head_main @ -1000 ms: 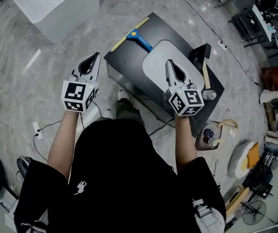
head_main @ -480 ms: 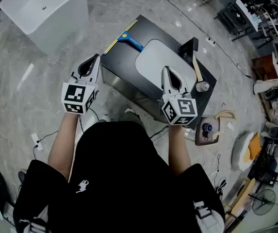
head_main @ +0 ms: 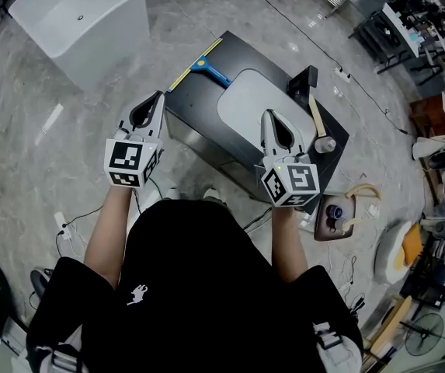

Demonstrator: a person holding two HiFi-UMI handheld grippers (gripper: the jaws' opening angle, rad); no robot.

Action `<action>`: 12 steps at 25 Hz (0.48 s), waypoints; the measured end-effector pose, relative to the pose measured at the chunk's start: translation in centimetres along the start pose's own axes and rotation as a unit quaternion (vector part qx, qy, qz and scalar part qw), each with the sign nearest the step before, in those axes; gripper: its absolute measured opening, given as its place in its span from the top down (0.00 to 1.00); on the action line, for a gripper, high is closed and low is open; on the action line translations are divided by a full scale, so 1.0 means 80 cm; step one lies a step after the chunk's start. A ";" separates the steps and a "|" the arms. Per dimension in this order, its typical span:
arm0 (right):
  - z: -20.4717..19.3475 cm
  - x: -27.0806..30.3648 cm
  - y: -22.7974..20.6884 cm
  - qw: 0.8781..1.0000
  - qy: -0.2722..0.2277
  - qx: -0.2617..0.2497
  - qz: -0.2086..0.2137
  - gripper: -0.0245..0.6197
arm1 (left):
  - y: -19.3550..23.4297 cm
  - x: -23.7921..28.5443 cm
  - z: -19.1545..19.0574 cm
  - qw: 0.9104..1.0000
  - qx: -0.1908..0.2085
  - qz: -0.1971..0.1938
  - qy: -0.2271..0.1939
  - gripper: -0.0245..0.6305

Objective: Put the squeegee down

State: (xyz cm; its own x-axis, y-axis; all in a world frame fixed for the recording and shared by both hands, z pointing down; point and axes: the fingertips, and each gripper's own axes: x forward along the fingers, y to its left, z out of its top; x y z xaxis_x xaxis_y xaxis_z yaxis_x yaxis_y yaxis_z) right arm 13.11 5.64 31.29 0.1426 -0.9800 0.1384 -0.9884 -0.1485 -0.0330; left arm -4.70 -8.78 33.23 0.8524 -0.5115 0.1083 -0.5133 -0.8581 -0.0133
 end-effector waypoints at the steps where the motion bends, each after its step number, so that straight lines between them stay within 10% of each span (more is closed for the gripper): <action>1: 0.000 0.000 -0.001 1.000 -0.001 -0.001 0.000 0.96 | -0.001 0.001 0.002 1.000 0.001 0.001 -0.002 0.96; 12: -0.003 -0.001 0.000 1.000 -0.005 0.005 -0.007 0.96 | -0.002 -0.005 0.003 1.000 0.004 -0.005 -0.006 0.96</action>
State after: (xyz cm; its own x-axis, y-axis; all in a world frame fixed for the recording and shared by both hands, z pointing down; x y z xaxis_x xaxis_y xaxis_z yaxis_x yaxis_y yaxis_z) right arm 13.09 5.79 31.53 0.1581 -0.9791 0.1282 -0.9856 -0.1644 -0.0406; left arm -4.96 -8.46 32.92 0.8585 -0.5035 0.0970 -0.5040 -0.8634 -0.0208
